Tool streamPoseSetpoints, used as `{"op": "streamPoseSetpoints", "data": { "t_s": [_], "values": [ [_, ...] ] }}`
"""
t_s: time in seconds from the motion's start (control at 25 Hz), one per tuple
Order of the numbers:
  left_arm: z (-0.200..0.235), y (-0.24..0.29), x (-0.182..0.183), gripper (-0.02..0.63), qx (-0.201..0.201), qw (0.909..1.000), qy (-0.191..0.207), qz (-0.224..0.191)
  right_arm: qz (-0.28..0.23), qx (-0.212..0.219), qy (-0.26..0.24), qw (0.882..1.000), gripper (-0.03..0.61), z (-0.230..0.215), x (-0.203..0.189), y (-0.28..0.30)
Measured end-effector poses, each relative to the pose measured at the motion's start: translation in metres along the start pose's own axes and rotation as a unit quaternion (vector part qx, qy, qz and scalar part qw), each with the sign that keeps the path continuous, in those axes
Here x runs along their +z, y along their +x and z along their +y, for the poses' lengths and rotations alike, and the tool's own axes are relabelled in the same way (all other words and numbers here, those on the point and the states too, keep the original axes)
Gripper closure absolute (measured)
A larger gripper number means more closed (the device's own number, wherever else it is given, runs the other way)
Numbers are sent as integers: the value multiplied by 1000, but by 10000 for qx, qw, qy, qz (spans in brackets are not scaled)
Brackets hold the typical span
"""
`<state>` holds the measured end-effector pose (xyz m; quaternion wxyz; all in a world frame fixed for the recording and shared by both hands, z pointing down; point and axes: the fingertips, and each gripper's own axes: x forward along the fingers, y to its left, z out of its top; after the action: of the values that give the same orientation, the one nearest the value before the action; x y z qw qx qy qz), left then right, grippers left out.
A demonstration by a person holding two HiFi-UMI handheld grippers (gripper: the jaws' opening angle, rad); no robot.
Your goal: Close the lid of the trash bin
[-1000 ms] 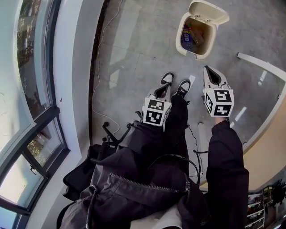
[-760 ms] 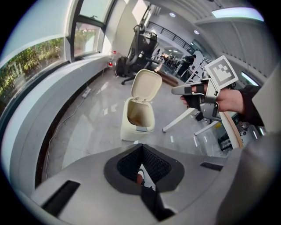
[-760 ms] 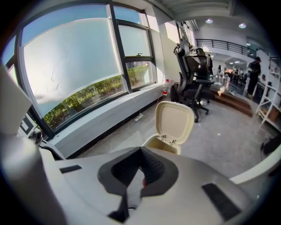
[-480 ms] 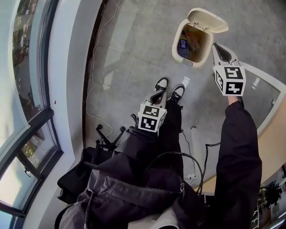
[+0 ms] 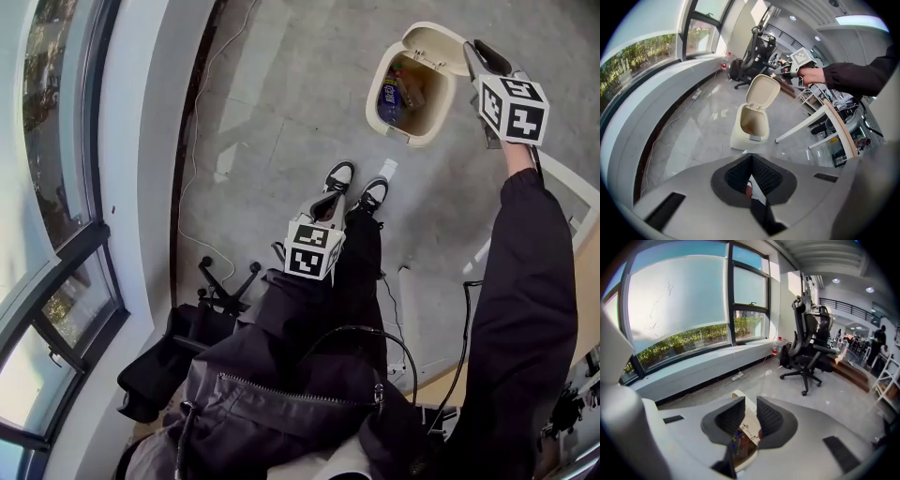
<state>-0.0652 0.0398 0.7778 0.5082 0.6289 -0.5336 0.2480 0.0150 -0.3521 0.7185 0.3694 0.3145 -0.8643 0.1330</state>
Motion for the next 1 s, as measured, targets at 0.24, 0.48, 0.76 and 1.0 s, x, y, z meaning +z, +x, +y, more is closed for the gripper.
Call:
{"op": "streamPoseSetpoints", "data": {
  "t_s": [0.24,0.48,0.76,1.0],
  "values": [
    [10,1,-2,618,39,10000,-73,42,157,-107,-194,9996,502,-13,3,18],
    [10,0,-4,618,7,10000,-61,66,683,302,-17,9972,494,-12,-11,33],
    [9,-1,-7,618,1,10000,-37,85,726,738,338,9941,494,3,-21,23],
    [5,0,-10,618,-25,9999,9,106,1023,1436,458,9833,486,39,-53,11]
  ]
}}
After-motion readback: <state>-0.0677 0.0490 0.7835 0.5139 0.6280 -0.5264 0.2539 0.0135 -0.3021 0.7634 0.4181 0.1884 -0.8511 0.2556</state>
